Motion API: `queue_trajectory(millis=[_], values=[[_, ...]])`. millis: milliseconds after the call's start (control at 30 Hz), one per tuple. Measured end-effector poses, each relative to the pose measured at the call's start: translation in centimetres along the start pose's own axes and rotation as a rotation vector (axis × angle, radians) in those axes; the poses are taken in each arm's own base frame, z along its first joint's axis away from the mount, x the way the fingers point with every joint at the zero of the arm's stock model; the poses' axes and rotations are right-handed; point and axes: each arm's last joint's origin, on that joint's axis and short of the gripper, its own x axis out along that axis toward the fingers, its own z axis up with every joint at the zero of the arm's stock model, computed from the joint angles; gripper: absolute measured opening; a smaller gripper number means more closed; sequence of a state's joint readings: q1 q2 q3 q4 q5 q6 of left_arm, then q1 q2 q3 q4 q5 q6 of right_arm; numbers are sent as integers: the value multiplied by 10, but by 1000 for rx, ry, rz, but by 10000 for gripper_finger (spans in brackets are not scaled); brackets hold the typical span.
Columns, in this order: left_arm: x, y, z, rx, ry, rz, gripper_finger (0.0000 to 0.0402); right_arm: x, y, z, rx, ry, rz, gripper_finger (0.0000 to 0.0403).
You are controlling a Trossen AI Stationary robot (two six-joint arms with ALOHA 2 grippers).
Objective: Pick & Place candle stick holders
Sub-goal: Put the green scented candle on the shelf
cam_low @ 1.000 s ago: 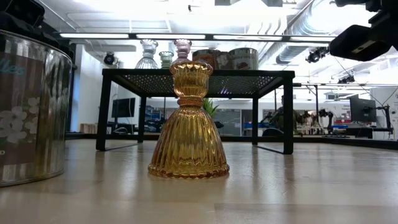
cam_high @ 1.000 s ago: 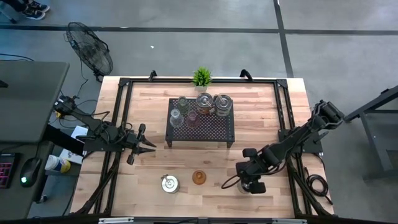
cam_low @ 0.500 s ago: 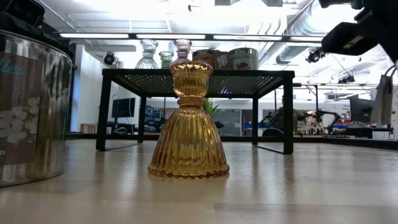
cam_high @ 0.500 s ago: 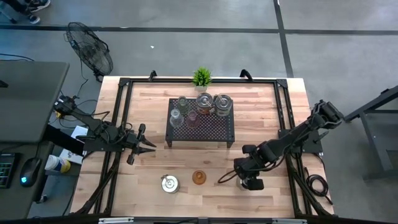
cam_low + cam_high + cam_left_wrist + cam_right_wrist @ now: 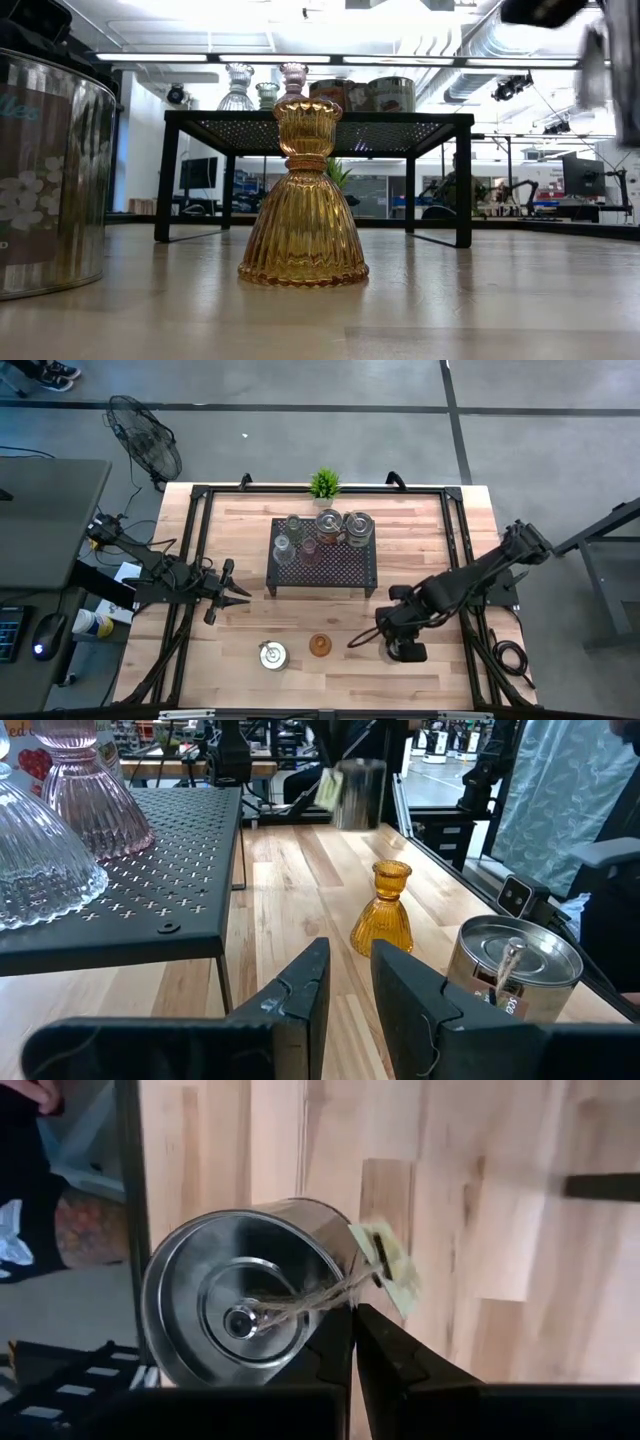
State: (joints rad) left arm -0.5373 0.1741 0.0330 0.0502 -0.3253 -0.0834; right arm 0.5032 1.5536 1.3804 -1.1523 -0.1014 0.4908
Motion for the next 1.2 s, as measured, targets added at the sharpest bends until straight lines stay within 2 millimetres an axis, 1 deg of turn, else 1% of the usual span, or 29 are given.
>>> queue_trajectory(millis=[133, 267, 400, 500, 767, 1000, 1200], values=[[0, 0, 0, 0, 0, 0, 73, -32, -3, 9, -21, -44, -16, 0], [0, 0, 0, 0, -1, 1, 73, -62, -12, 18, -30, -123, -46, 0], [0, 0, 0, 0, 0, 0, 73, -83, -27, 26, -44, -178, -74, 0], [0, 0, 0, 0, 0, 1, 73, -94, -42, 33, -47, -215, -87, 0], [0, 0, 0, 0, -1, 1, 73, -106, -94, 46, -34, -230, -118, 0], [0, 0, 0, 0, -1, 1, 73, -108, -126, 60, -42, -249, -96, 0], [0, 0, 0, 0, 0, 1, 73, -105, -152, 77, 28, -277, -106, 0]])
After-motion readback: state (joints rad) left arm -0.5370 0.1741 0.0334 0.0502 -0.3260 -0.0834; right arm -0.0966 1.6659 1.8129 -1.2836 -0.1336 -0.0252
